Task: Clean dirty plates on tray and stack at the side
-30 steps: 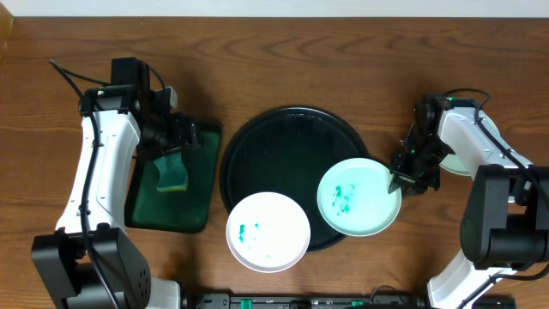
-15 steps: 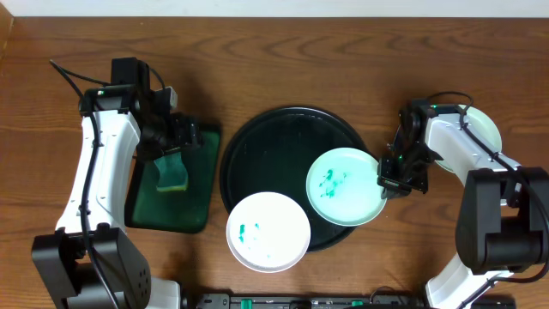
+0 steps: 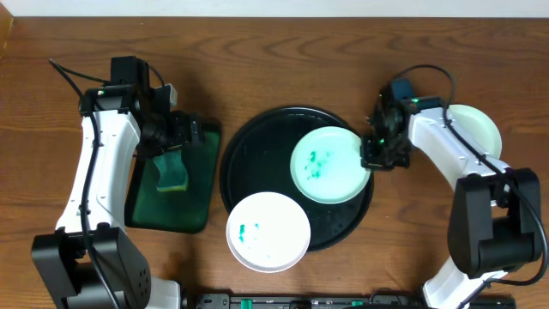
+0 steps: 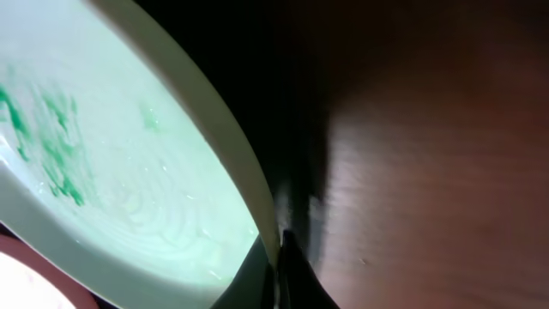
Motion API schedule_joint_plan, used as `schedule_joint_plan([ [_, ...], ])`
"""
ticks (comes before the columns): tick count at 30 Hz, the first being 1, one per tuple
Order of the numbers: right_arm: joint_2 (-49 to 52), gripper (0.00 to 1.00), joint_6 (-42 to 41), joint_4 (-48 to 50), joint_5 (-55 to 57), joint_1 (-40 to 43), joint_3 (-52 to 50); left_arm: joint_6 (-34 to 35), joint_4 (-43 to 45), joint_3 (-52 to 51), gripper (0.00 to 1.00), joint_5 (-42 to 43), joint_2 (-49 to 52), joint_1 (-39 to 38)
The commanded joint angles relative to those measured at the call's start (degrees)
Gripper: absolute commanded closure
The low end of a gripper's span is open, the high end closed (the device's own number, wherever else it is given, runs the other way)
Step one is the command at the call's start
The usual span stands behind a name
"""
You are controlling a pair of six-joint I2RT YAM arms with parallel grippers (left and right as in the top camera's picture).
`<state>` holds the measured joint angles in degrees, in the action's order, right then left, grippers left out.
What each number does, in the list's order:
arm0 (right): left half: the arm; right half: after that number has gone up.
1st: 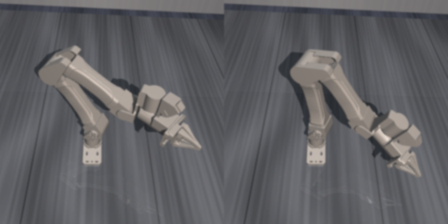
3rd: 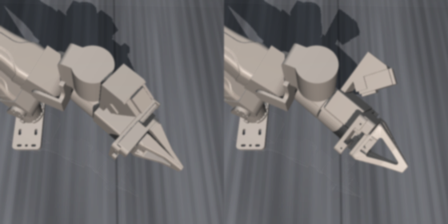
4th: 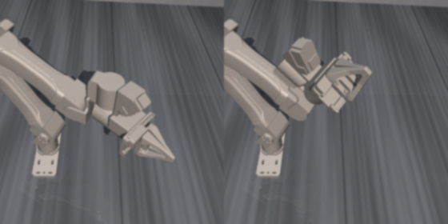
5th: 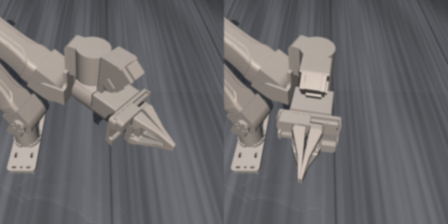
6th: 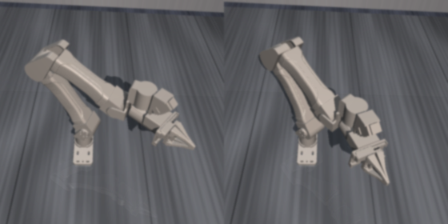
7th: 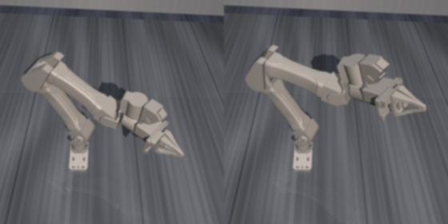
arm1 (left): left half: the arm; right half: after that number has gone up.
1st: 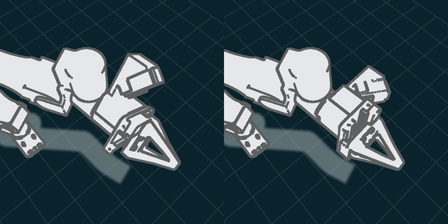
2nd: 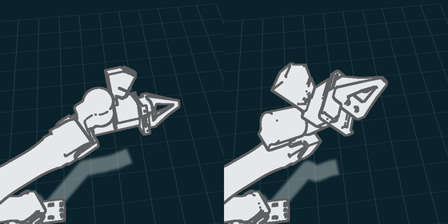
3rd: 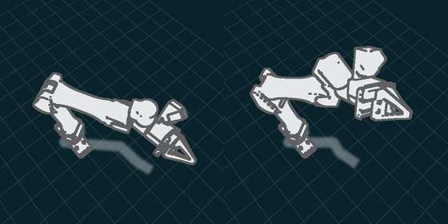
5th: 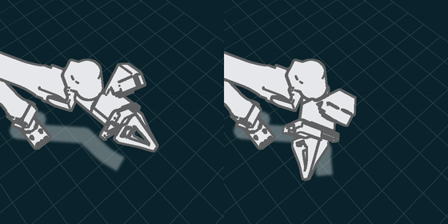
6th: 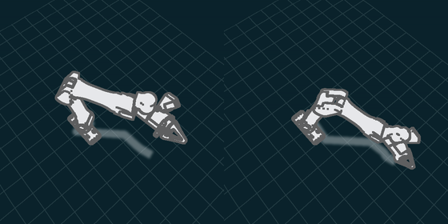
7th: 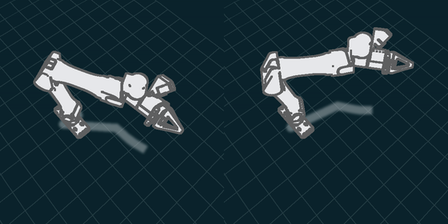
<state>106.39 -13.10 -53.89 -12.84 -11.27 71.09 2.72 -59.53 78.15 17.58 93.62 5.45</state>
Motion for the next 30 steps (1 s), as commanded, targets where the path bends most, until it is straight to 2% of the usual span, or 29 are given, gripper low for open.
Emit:
schedule_joint_plan([
  [1, 1.64, 0.99, 0.96, 2.05, -2.58, -2.78, 0.81, -0.57, 0.02, 0.79, 0.09, -0.70, 1.55, -0.17],
  [10, 11.37, 0.99, -0.83, 7.15, -4.61, -6.01, 0.81, -0.79, 0.07, 0.48, 0.09, -1.09, 1.97, -0.02],
  [13, 12.79, 0.99, -1.03, 8.68, -4.61, -5.66, 0.81, -0.81, 0.04, -0.33, 0.14, -3.85, 2.34, -0.02],
  [14, 12.79, 0.99, -1.03, 8.96, -4.63, -5.42, 0.81, -0.81, -0.09, -0.48, 0.17, -4.83, 2.71, -0.02],
  [17, 12.68, 0.99, -0.98, 9.16, -4.63, -4.76, 0.90, -0.79, -1.16, -0.63, 0.36, -8.26, 4.24, -0.02],
  [18, 12.68, 0.99, -0.66, 9.11, -4.66, -4.68, 0.90, -0.52, -1.79, -0.66, 0.37, -9.49, 5.11, -0.02],
  [19, 12.68, 0.99, -0.50, 9.09, -4.66, -4.68, 0.90, -0.24, -2.16, -0.66, 0.36, -10.27, 5.70, -0.02],
  [20, 12.68, 0.99, -0.31, 8.90, -4.66, -4.68, 0.90, 0.81, -2.43, -0.66, 0.25, -11.91, 6.45, 0.00],
  [21, 12.68, 0.99, -0.24, 8.85, -4.63, -4.68, 0.90, 2.01, -2.67, -0.66, 0.23, -13.73, 7.19, -0.02],
  [30, 12.68, 0.99, 0.11, 8.22, -4.63, -4.68, 0.90, 2.32, -1.64, -0.68, 0.24, -17.35, 11.54, 0.37],
])
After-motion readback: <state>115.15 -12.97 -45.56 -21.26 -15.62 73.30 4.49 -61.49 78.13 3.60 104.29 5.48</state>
